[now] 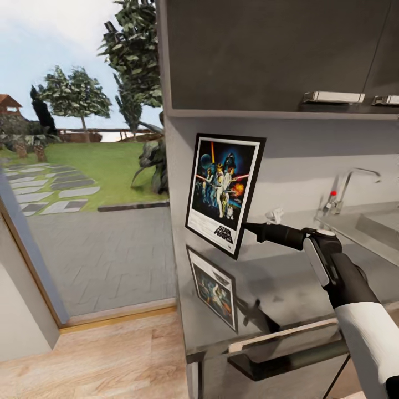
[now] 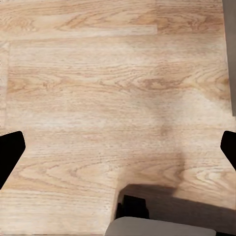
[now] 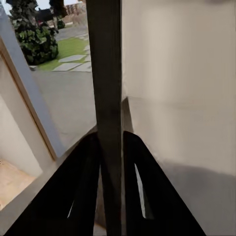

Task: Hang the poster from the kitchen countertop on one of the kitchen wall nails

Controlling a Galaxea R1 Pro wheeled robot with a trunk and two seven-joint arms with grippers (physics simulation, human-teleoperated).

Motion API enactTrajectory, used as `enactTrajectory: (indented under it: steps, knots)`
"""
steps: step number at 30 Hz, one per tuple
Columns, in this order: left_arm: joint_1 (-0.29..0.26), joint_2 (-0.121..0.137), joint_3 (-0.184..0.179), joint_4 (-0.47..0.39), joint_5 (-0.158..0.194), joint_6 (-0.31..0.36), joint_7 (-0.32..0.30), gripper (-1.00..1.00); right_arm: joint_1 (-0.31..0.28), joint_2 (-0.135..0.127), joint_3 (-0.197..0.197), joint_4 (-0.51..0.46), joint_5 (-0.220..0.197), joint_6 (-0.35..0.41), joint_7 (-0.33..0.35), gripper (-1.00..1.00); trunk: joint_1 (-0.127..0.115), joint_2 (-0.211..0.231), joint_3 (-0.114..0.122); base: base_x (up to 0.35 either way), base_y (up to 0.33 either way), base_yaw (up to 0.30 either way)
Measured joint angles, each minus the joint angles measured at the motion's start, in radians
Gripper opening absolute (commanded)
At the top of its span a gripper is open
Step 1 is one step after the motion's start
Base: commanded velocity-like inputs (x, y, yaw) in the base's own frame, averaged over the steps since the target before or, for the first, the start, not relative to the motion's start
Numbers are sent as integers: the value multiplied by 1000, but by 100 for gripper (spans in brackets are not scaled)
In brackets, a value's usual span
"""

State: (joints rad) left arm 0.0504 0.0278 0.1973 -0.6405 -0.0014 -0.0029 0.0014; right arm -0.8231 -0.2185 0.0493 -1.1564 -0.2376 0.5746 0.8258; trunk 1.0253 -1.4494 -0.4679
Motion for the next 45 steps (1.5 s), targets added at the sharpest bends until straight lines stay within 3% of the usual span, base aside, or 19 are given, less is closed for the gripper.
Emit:
enactTrajectory:
  steps: [32, 45]
  knots:
    - [0, 0, 0, 0, 0, 0, 0, 100, 0, 0, 15, -3, 0, 0, -1, -100, 0, 0, 0, -115, 96, 267]
    - [0, 10, 0, 0, 0, 0, -1, 100, 0, 1, 20, -3, 0, 0, -1, -100, 0, 0, 0, -158, 231, 289]
